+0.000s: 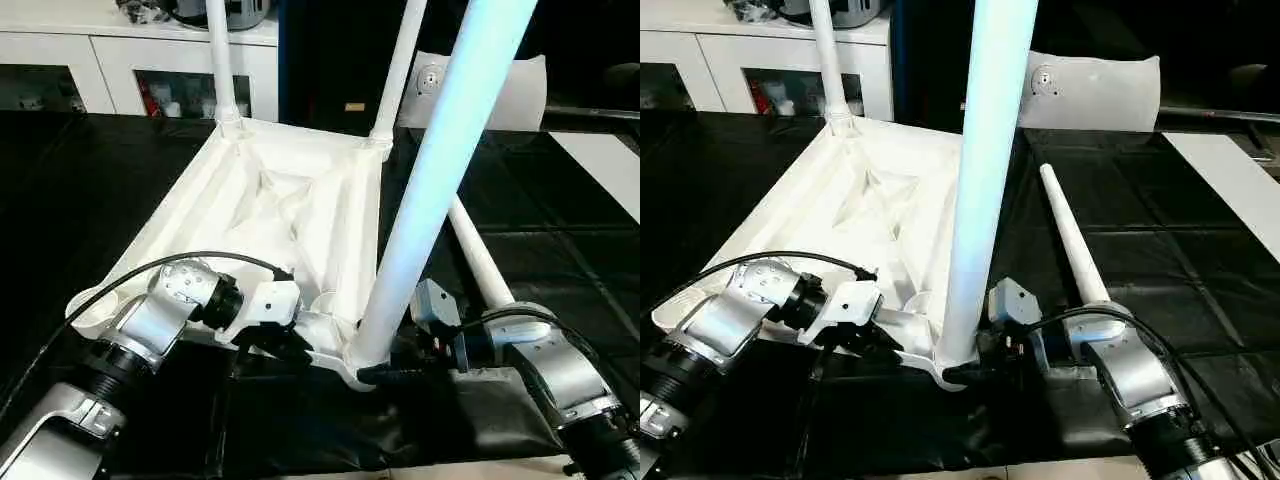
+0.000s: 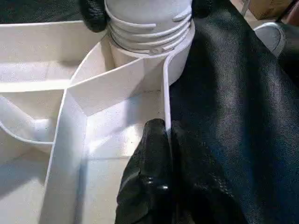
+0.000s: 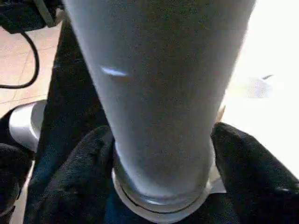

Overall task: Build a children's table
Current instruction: Rotate leg to tighten

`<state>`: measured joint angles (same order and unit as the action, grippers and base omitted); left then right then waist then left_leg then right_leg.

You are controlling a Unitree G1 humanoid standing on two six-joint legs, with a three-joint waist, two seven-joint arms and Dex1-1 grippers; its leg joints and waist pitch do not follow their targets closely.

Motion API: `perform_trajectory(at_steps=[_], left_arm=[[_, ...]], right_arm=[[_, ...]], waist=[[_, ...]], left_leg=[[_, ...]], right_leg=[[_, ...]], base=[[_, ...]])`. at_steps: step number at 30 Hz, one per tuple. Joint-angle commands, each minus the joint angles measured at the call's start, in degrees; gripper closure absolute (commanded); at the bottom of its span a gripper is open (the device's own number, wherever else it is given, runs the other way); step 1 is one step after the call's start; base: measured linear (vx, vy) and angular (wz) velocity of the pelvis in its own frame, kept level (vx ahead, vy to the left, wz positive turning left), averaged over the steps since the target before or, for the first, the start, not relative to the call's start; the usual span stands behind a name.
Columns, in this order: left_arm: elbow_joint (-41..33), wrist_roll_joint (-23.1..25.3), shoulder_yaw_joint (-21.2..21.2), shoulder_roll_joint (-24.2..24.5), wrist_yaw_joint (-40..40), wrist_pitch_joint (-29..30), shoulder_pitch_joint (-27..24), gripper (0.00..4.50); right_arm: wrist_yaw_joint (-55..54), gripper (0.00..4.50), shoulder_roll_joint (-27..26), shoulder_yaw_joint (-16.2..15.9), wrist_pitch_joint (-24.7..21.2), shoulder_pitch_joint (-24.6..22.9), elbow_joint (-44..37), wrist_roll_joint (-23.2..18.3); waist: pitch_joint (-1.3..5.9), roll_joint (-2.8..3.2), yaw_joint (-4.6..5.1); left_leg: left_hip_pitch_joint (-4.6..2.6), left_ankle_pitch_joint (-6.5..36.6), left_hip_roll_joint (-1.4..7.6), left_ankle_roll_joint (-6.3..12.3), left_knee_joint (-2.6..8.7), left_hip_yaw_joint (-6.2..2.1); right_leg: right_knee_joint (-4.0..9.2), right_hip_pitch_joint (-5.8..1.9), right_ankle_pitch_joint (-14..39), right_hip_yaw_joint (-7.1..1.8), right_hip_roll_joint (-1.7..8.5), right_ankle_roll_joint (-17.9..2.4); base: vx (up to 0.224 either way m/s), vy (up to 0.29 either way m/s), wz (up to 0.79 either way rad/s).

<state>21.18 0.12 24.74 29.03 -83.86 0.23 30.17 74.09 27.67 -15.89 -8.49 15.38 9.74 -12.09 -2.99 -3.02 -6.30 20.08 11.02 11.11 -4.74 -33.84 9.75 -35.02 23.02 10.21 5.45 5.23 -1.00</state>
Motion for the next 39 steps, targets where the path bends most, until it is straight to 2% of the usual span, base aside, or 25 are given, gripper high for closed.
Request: perform_trajectory(at_steps=[1,3,7,8,10,11,13,15,16,17,18,19,20,23,24,26,27,28,29,31,32,33,34,36,39], left_arm=[[-0.37,0.36,1.94,-0.03,-2.5,-1.41,0.98,4.5],[-0.22,0.37,1.99,0.01,-2.53,-1.56,1.03,4.5],[-0.15,0.42,2.05,0.08,-2.55,-1.71,0.94,4.5],[-0.25,0.41,1.9,0.09,-2.19,-1.42,0.71,4.5],[-0.28,0.39,1.78,0.09,-1.92,-1.24,0.55,4.5],[-0.99,0.0,1.15,-0.2,-0.78,0.08,0.0,4.5],[-2.51,-0.25,0.0,-0.95,2.16,2.75,-0.95,4.5],[-7.62,-1.12,-3.33,-3.71,10.79,11.21,-3.79,4.5],[-7.62,-1.12,-3.33,-3.71,10.79,11.21,-3.79,4.5],[-10.71,-1.49,-5.03,-5.71,15.43,16.4,-5.24,4.5],[-10.71,-1.49,-5.03,-5.71,15.43,16.4,-5.24,4.5],[-13.55,-1.33,-6.21,-7.9,19.46,20.59,-6.51,4.5],[-15.71,-1.36,-7.36,-10.29,23.14,24.31,-7.59,4.5],[-18.69,0.3,-9.4,-15.78,31.68,29.91,-9.49,4.5],[-18.69,0.3,-9.4,-15.78,31.68,29.91,-9.49,4.5],[-18.82,0.64,-9.53,-16.5,32.71,30.32,-9.63,4.5],[-19.03,1.17,-9.74,-17.67,34.38,30.99,-9.86,4.5],[-19.36,2.65,-9.99,-20.2,38.17,32.55,-9.99,4.5],[-19.4,3.63,-10.36,-23.0,41.9,33.63,-9.62,4.5],[-19.58,4.27,-10.22,-24.71,44.35,34.29,-9.12,4.5],[-19.59,4.54,-10.07,-25.5,45.53,34.51,-8.7,4.5],[-19.36,4.44,-9.8,-25.29,45.41,34.21,-8.29,4.5],[-20.04,4.63,-9.64,-25.22,45.55,35.27,-8.27,4.5],[-21.02,5.32,-9.01,-24.26,44.96,36.04,-8.39,4.5],[-21.28,5.93,-8.63,-20.62,41.91,35.56,-8.67,4.5]], right_arm=[[0.89,1.43,0.23,0.09,0.0,1.17,0.33,-1.06],[1.04,1.68,0.19,0.04,-0.13,1.17,0.3,-1.16],[1.3,1.79,0.04,-0.06,-0.27,0.89,0.08,-1.26],[1.22,1.79,-0.25,-0.09,-0.7,0.58,-0.22,-1.55],[1.15,1.8,-0.45,-0.11,-1.01,0.38,-0.42,-1.79],[0.43,1.8,-1.04,0.11,-1.93,-0.18,-1.16,-2.46],[-1.64,1.81,-2.17,0.41,-3.81,-1.19,-2.57,-3.2],[-10.36,1.81,-7.1,1.41,-8.04,-3.31,-5.53,-3.82],[-10.36,1.81,-7.1,1.41,-8.04,-3.31,-5.53,-3.82],[-15.95,1.81,-10.32,1.6,-10.58,-3.74,-6.22,-3.1],[-15.95,1.84,-10.32,1.6,-10.58,-3.74,-6.22,-3.1],[-20.32,1.85,-13.23,1.47,-11.39,-3.78,-5.38,-1.8],[-24.14,1.85,-16.01,1.46,-11.51,-3.67,-4.06,-0.72],[-32.06,1.85,-22.14,1.66,-11.59,-2.71,-0.34,1.31],[-32.06,1.85,-22.14,1.66,-11.59,-2.71,-0.34,1.31],[-33.1,1.85,-22.92,1.77,-11.71,-2.41,0.13,1.55],[-34.77,1.85,-24.17,1.95,-11.9,-1.92,0.89,1.92],[-38.23,1.85,-26.92,2.38,-12.83,-0.77,2.07,2.71],[-41.73,1.85,-29.21,2.75,-14.2,0.39,3.12,3.72],[-43.99,1.85,-30.72,3.26,-15.1,0.97,3.37,3.83],[-45.07,1.85,-31.39,3.56,-15.58,1.24,3.42,3.76],[-44.93,1.85,-31.0,3.81,-15.15,0.88,2.97,3.48],[-45.05,1.5,-30.9,4.08,-14.79,0.51,2.61,3.62],[-45.43,1.16,-30.55,4.8,-14.66,-0.13,2.1,3.89],[-43.79,1.06,-27.56,6.26,-12.88,-2.26,0.1,3.56]], waist=[[3.5,-0.05,0.42],[3.53,-0.04,0.41],[3.59,0.04,0.4],[3.56,0.21,0.39],[3.57,0.11,0.41],[3.53,0.33,0.36],[3.56,0.24,0.45],[3.38,0.62,0.4],[3.24,0.54,0.7],[3.07,0.46,1.1],[2.86,0.33,1.66],[2.88,0.37,1.95],[2.91,0.2,2.86],[2.74,-0.01,4.52],[2.58,0.01,4.79],[2.69,0.14,4.72],[2.73,-0.16,4.75],[2.7,-0.03,4.83],[2.65,0.14,5.1],[2.86,0.18,5.5],[2.95,0.4,5.54],[3.11,0.55,5.53],[3.26,0.55,5.46],[3.44,0.75,5.24],[3.63,0.82,4.81]], left_leg=[[-0.12,11.23,2.47,2.22,4.19,-0.3],[-0.12,10.88,2.48,2.22,4.19,-0.32],[-0.13,10.35,2.48,2.39,4.13,-0.28],[-0.12,10.53,2.46,2.33,4.15,-0.31],[-0.11,10.75,2.44,2.27,4.14,-0.28],[-0.16,11.11,2.44,2.1,4.18,-0.3],[-0.15,11.18,2.56,1.77,4.25,-0.32],[-0.17,11.44,2.66,1.3,4.4,-0.43],[-0.1,12.06,2.85,0.84,4.61,-0.42],[-0.22,15.46,2.47,-0.26,4.67,-0.55],[0.19,16.32,2.14,-0.69,4.8,-0.86],[0.19,16.88,2.11,-0.96,4.79,-0.94],[0.3,17.35,2.34,-1.6,4.78,-1.04],[0.41,18.52,1.65,-0.87,4.29,-1.29],[0.22,18.95,1.36,-0.31,4.08,-1.27],[-0.3,19.19,1.11,0.72,3.7,-1.12],[-0.2,18.83,1.2,0.96,3.76,-1.05],[-0.09,18.62,1.33,1.01,3.9,-1.11],[0.3,18.92,1.47,0.63,4.26,-1.36],[0.19,18.93,1.59,0.37,4.35,-1.37],[0.16,18.66,1.63,0.48,4.42,-1.39],[0.31,17.72,1.72,1.01,4.48,-1.32],[0.4,16.71,1.82,1.59,4.53,-1.15],[0.48,14.54,1.91,2.33,4.51,-0.94],[0.57,11.82,1.84,3.14,4.27,-0.6]], right_leg=[[4.14,-3.06,14.32,-3.42,3.63,-10.49],[4.05,-3.07,13.91,-3.41,3.61,-10.51],[3.88,-3.07,12.37,-3.41,3.55,-11.06],[3.87,-3.09,12.47,-3.4,3.55,-11.12],[3.93,-3.12,12.69,-3.4,3.56,-11.09],[3.97,-3.09,13.18,-3.4,3.56,-11.07],[3.85,-3.17,12.82,-3.44,3.54,-11.11],[3.9,-3.07,12.74,-3.46,3.59,-11.28],[3.79,-3.11,13.03,-3.51,3.49,-11.2],[4.58,-3.05,20.96,-3.25,3.63,-9.26],[5.24,-3.14,25.78,-2.91,3.62,-7.31],[5.42,-3.16,27.74,-2.83,3.66,-6.34],[5.48,-3.0,28.83,-2.82,3.83,-5.78],[6.75,-2.62,35.22,-2.25,3.83,-3.2],[7.33,-2.23,37.17,-2.05,3.62,-2.12],[7.84,-1.79,38.56,-2.11,3.59,-1.35],[7.74,-1.75,37.78,-2.18,3.5,-1.48],[7.51,-1.72,36.79,-2.22,3.42,-1.83],[7.28,-2.0,35.3,-2.0,3.32,-2.21],[6.93,-2.01,32.89,-2.18,3.2,-2.79],[6.79,-2.09,31.73,-2.24,3.25,-3.14],[6.62,-2.23,28.77,-2.45,3.26,-3.81],[6.32,-2.33,25.71,-2.68,3.19,-4.54],[5.88,-2.41,21.24,-3.03,3.14,-6.0],[5.39,-2.66,16.41,-3.18,3.18,-7.66]], base=[[0.0,0.0,0.0],[0.0,0.0,0.0],[0.0,0.0,0.0],[0.0,0.0,0.0],[0.0,0.0,0.0],[0.0,0.0,0.0],[0.0,0.0,0.0],[0.0,0.0,0.0],[0.0,0.0,0.0],[0.0,0.0,0.0],[0.0,0.0,0.0],[0.0,0.0,0.0],[0.0,0.0,0.0],[0.0,0.0,0.0],[0.0,0.0,0.0],[0.0,0.0,0.0],[0.0,0.0,0.0],[0.0,0.0,0.0],[0.0,0.0,0.0],[0.0,0.0,0.0],[0.0,0.0,0.0],[0.0,0.0,0.0],[0.0,0.0,0.0],[0.0,0.0,0.0],[0.0,0.0,0.0]])
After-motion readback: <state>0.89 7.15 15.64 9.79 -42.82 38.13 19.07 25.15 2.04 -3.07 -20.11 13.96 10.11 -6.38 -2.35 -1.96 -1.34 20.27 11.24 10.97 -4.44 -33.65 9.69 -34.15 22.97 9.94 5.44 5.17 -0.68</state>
